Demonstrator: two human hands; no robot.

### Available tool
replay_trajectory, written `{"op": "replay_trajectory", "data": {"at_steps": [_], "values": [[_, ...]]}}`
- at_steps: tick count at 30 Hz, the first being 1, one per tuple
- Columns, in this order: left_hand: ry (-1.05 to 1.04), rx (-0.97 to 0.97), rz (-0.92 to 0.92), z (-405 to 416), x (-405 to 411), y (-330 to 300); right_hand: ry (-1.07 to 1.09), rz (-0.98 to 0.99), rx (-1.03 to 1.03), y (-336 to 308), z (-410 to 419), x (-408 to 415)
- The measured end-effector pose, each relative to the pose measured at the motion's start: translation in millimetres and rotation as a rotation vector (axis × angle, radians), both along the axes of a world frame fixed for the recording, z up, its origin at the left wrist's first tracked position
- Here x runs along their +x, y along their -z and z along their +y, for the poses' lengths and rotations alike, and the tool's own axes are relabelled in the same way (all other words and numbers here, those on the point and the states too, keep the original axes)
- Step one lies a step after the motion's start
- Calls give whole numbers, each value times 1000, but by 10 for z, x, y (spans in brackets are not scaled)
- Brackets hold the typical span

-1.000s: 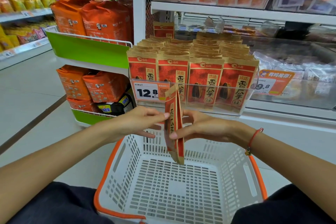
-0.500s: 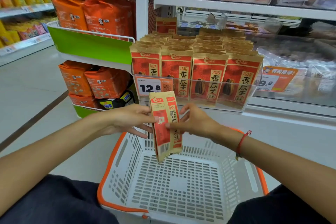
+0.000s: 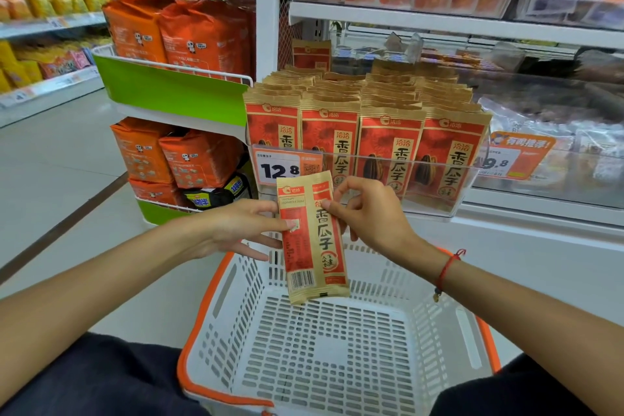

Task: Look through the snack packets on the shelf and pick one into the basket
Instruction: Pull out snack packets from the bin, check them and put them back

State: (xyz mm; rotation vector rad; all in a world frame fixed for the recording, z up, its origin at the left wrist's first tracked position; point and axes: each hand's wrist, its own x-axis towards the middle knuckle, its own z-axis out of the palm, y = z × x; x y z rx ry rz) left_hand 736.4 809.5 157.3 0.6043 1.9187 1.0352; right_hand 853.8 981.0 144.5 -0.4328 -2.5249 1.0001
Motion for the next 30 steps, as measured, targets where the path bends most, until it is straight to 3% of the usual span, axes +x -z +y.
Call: {"op": "replay_trajectory", "data": {"at_steps": [13,22,30], "values": [[-4,171,221,0,-61,23,28,50,-103,27,3,14],[-110,218,122,-23,-106,-3,18,-143,-165,74,-128,68],[-54,143,37,-74,-101,-23,-9,-52,-74,125,-156,114]]}}
